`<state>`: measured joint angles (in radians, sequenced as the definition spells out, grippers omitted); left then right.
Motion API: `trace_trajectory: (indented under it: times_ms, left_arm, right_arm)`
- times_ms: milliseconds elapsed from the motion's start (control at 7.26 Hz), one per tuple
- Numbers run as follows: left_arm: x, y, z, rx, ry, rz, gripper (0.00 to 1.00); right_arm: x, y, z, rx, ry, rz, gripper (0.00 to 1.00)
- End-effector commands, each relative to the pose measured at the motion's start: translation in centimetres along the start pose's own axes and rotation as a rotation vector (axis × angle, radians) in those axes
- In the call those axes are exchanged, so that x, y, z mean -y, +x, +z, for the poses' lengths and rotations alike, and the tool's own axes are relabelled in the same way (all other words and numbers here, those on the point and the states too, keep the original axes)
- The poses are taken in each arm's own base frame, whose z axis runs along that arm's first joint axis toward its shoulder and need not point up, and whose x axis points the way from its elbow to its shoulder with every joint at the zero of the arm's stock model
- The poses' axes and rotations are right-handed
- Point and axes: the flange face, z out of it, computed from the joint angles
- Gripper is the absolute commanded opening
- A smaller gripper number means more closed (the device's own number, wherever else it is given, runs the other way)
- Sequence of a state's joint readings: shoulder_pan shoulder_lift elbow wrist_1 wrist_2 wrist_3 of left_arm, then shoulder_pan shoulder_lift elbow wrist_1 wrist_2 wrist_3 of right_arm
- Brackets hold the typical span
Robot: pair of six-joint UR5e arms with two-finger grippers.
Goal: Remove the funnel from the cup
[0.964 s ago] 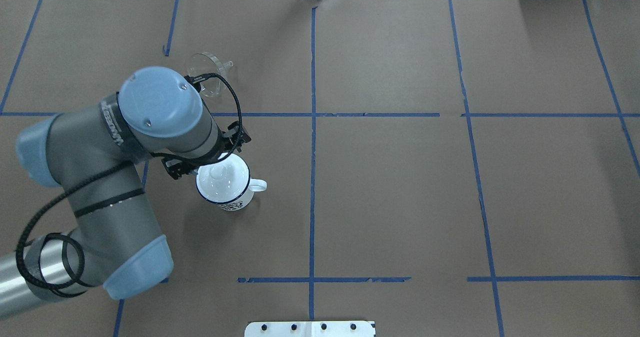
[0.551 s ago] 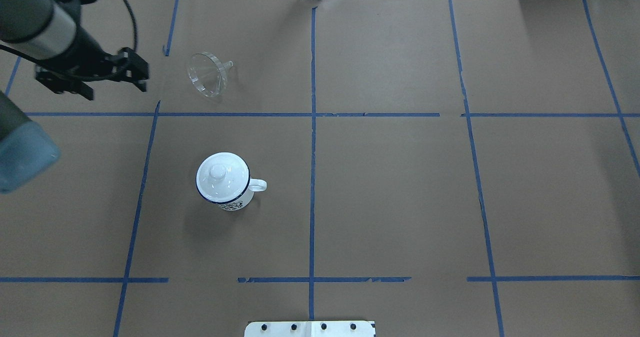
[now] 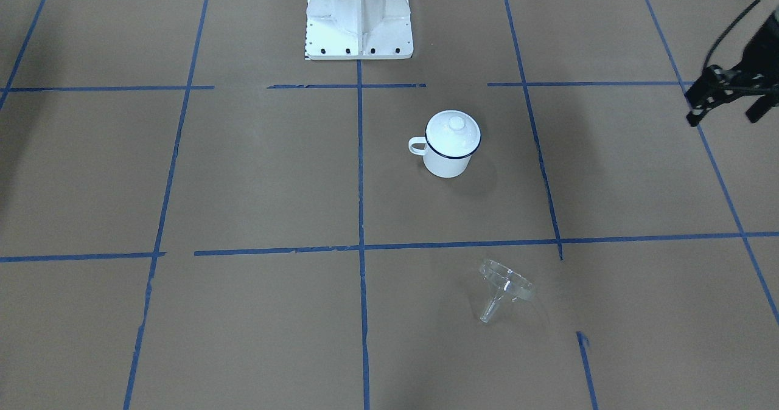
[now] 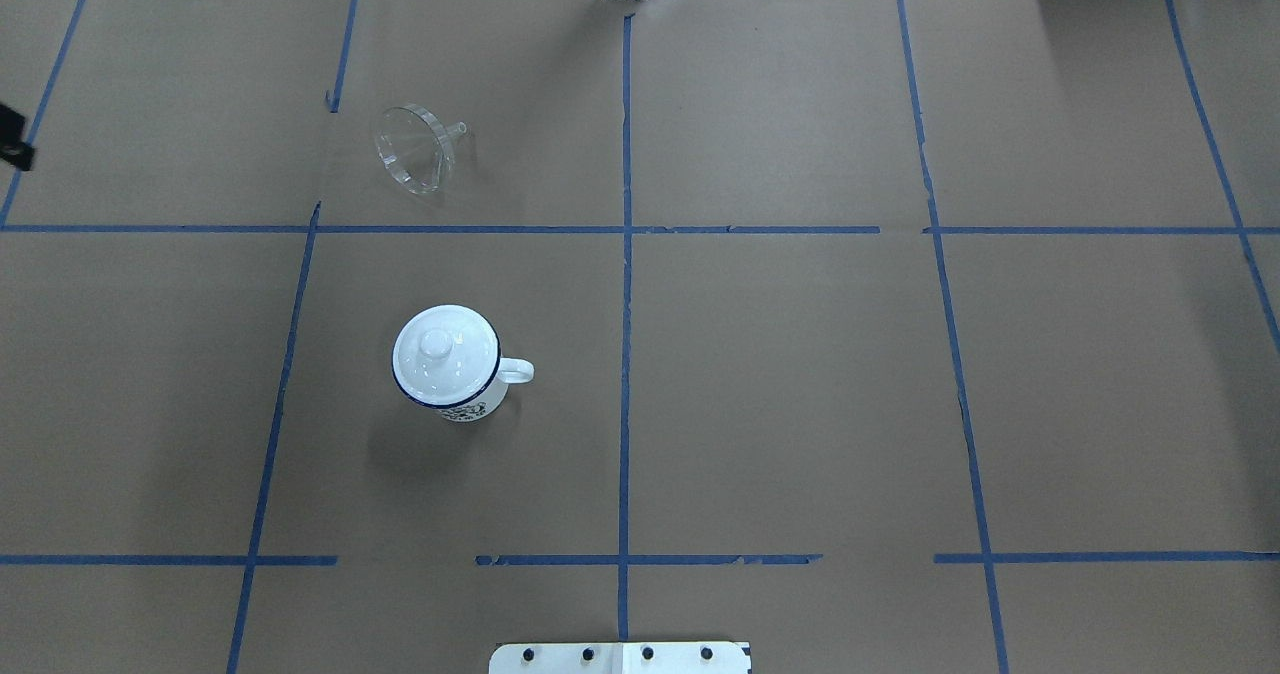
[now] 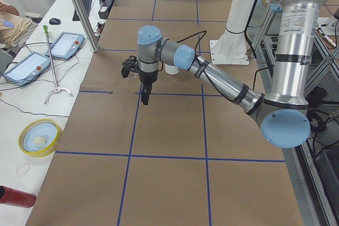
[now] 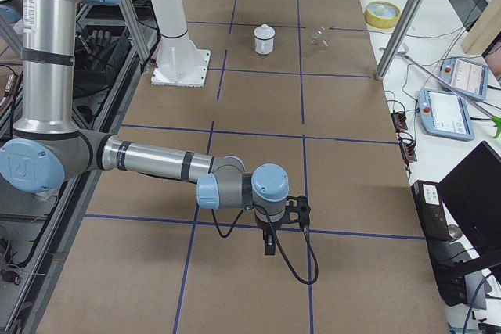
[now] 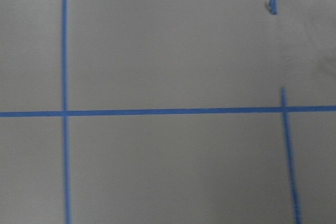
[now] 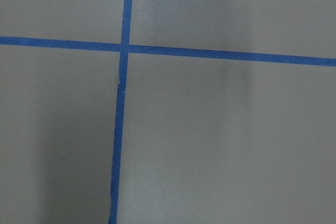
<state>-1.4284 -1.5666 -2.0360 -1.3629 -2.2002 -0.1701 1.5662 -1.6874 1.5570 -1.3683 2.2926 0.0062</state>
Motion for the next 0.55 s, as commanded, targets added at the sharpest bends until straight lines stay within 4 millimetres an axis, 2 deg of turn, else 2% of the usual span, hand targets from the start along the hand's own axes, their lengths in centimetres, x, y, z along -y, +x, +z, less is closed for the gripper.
trace_trajectory:
  times_ms: [0, 138, 413]
  left_arm:
    - [-5.5, -12.0, 3.8, -0.085, -0.024, 0.0, 1.0]
    - [-5.7, -12.8, 5.1, -0.106, -0.044, -0.021, 1.0]
    - [-5.7, -13.1, 5.5, -0.112, -0.05, -0.038, 1.0]
  right_arm:
    - [0.0, 0.0, 0.0, 0.001, 0.0, 0.0, 1.0]
    - [0.0, 0.0, 0.0, 0.001, 0.0, 0.0, 1.0]
    - [0.0, 0.0, 0.0, -0.001, 0.0, 0.0, 1.0]
